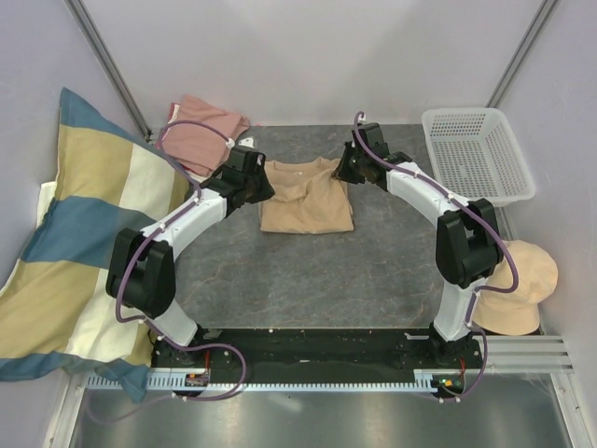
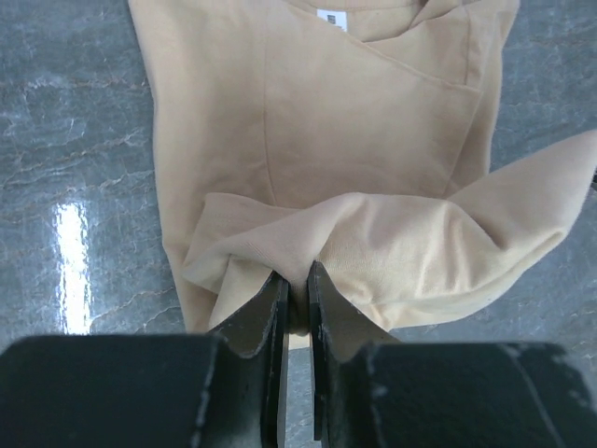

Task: Fold and stack the t-shirts
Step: Fold the long partially folded tshirt into a neat square

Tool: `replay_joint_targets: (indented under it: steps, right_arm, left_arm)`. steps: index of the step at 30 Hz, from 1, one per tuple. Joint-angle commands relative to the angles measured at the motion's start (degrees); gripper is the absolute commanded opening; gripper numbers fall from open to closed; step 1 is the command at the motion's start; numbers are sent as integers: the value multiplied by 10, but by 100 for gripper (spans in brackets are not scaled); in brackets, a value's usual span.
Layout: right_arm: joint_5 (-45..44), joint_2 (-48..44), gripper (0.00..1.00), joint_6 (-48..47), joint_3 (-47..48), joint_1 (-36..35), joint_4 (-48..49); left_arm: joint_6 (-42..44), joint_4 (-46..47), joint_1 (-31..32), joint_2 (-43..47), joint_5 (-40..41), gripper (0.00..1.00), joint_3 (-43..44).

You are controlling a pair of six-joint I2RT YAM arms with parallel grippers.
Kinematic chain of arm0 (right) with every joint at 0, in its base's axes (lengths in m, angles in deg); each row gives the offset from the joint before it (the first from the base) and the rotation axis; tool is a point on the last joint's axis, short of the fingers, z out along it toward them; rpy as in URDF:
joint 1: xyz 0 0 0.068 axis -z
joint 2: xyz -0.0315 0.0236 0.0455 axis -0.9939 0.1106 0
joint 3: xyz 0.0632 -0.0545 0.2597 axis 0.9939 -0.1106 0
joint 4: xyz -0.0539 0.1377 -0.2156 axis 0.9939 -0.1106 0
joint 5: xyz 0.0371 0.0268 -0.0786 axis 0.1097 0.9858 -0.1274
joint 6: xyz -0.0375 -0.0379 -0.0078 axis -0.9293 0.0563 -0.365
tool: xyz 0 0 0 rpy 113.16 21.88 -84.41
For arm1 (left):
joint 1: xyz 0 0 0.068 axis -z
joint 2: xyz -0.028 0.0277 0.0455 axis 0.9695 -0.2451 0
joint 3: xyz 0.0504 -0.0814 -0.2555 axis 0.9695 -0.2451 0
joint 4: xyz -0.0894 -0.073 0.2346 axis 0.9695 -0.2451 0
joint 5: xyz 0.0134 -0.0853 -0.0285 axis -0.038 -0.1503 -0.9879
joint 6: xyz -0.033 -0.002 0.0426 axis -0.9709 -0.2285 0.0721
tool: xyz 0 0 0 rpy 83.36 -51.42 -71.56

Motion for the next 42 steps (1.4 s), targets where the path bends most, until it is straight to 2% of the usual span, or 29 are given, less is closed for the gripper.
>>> replay_joint_targets:
  steps: [1, 7, 12, 22, 30, 37, 42]
  right_arm:
    - [19, 3, 0, -17, 50, 3, 20]
    - [34, 20, 0, -23, 86, 7, 11]
    - [58, 1, 0, -19, 69, 7, 8]
    - [71, -112, 0, -13, -121, 5, 23]
    - [77, -258, 0, 14, -258, -9, -9]
    - [83, -316, 0, 51, -371, -85, -17]
    - [70, -351, 0, 87, -424, -138, -22]
  left_arm:
    - [33, 27, -5, 1, -17, 14, 50]
    - [41, 11, -10, -7, -23, 14, 80]
    - [34, 9, -10, 21, -49, 12, 59]
    - [-1, 28, -9, 105, -75, 9, -94]
    - [-52, 33, -6, 246, -108, 9, -252]
    - [-105, 34, 16, 326, -136, 8, -362]
    - [-140, 31, 67, 358, -137, 7, -414]
